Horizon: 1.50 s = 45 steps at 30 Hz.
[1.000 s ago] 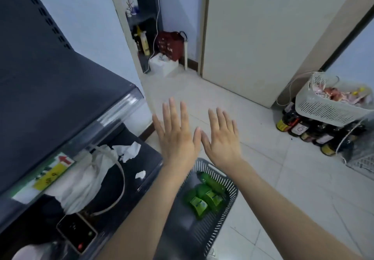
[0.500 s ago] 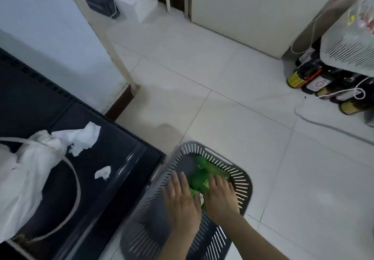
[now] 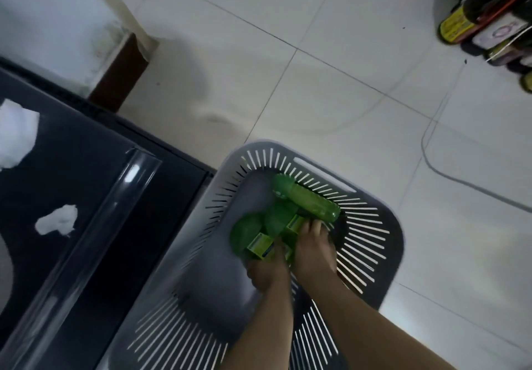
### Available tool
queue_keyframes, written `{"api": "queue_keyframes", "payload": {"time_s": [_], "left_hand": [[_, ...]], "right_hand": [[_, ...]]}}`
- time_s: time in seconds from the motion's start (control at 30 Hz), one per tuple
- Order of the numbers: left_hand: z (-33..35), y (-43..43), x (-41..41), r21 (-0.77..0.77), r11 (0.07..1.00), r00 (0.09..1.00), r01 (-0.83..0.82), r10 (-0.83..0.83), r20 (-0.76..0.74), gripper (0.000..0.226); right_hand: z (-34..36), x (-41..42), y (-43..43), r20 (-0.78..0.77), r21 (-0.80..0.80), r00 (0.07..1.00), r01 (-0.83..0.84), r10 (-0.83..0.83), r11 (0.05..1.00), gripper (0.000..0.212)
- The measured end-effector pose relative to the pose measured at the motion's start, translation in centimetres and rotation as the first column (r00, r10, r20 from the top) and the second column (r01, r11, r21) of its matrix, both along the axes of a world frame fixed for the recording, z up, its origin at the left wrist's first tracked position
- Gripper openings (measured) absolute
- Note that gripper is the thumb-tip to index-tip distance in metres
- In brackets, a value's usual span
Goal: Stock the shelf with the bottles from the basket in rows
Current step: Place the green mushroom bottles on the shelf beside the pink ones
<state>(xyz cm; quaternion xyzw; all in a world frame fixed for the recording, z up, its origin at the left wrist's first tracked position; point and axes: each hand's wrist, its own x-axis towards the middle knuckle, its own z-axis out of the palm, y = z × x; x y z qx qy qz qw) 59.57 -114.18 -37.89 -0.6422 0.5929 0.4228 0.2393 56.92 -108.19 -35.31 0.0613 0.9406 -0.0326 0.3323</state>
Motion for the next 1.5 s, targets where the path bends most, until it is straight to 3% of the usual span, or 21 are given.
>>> {"api": "queue_keyframes", "payload": {"time_s": [0.17, 0.23, 0.3, 0.4, 0.5, 0.57, 0.6, 0.63, 0.67, 0.73, 0.77, 0.87, 0.97, 1.1, 1.23, 1.4, 1.5], "left_hand": [[-1.2, -1.0, 1.2, 0.047, 0.998, 0.996, 0.036, -0.031, -0.089, 0.061], [-1.3, -2.5, 2.4, 0.014, 0.980, 0.979, 0.196, -0.195, -0.059, 0.061], [-0.6, -4.0, 3.9, -0.125, 0.864, 0.873, 0.487, -0.484, 0.053, 0.067], [0.7, -4.7, 4.7, -0.298, 0.697, 0.752, 0.653, -0.643, 0.144, 0.095], [-0.1, -4.8, 4.0, -0.243, 0.527, 0.580, 0.815, -0.742, 0.335, 0.120], [-0.9, -5.7, 3.4, -0.196, 0.417, 0.460, 0.888, -0.782, 0.421, 0.110], [-1.4, -6.0, 3.4, -0.197, 0.396, 0.442, 0.897, -0.794, 0.418, 0.104], [-1.2, -6.1, 3.5, -0.185, 0.399, 0.440, 0.898, -0.810, 0.389, 0.098], [-0.7, -6.3, 3.5, -0.176, 0.492, 0.523, 0.852, -0.799, 0.298, 0.093], [0.7, -7.0, 3.5, -0.081, 0.796, 0.800, 0.600, -0.598, 0.047, 0.076], [1.3, -7.5, 3.4, 0.018, 0.885, 0.885, 0.465, -0.465, -0.028, 0.064], [2.2, -9.1, 3.2, 0.336, 0.927, 0.986, 0.165, -0.159, -0.045, 0.039], [2.6, -10.2, 3.6, 0.498, 0.867, 1.000, 0.013, 0.002, -0.030, 0.035], [4.5, -10.1, 4.1, 0.617, 0.786, 0.986, -0.033, 0.128, -0.110, 0.085], [10.0, -9.7, 3.9, 0.656, 0.755, 0.953, 0.029, 0.176, -0.246, 0.100], [20.2, -9.8, 2.7, 0.547, 0.833, 0.887, 0.081, 0.190, -0.422, 0.096], [28.2, -10.2, 2.8, 0.462, 0.884, 0.823, 0.065, 0.215, -0.526, 0.074]], "right_hand": [[0.3, 0.1, 0.1, 0.078, 0.022, 0.997, -0.006, 0.004, 1.000, 0.047], [0.7, 0.5, -0.2, 0.156, -0.033, 0.987, 0.041, -0.036, 0.999, 0.053], [1.1, 0.9, -0.8, 0.242, -0.084, 0.964, 0.134, -0.111, 0.987, 0.058], [1.0, 1.3, -1.7, 0.295, -0.096, 0.925, 0.277, -0.238, 0.956, 0.058], [0.6, 1.1, -2.1, 0.283, -0.092, 0.898, 0.376, -0.338, 0.922, 0.054], [0.1, 1.1, -1.9, 0.276, -0.076, 0.895, 0.385, -0.351, 0.920, 0.054], [-0.1, 0.9, -1.7, 0.272, -0.062, 0.893, 0.388, -0.358, 0.920, 0.053], [-0.2, 0.8, -1.4, 0.267, -0.048, 0.891, 0.392, -0.367, 0.919, 0.052], [-0.3, 0.7, -1.1, 0.266, -0.037, 0.887, 0.400, -0.377, 0.916, 0.051], [-0.3, 0.7, -0.8, 0.277, -0.029, 0.877, 0.416, -0.393, 0.909, 0.049], [-0.2, 0.8, -0.8, 0.287, -0.019, 0.870, 0.423, -0.400, 0.906, 0.049], [0.5, 1.1, -1.3, 0.321, 0.005, 0.841, 0.459, -0.436, 0.889, 0.060], [1.4, 1.0, -1.6, 0.325, -0.026, 0.822, 0.503, -0.468, 0.864, 0.066], [3.6, 0.6, -1.0, 0.254, -0.077, 0.847, 0.499, -0.467, 0.863, 0.059], [8.7, 0.1, -0.2, 0.189, -0.233, 0.847, 0.530, -0.497, 0.815, 0.052], [17.8, -1.0, 1.0, 0.211, -0.475, 0.825, 0.555, -0.524, 0.683, 0.054], [24.5, -1.4, 1.3, 0.168, -0.598, 0.847, 0.494, -0.504, 0.631, 0.040]]}}
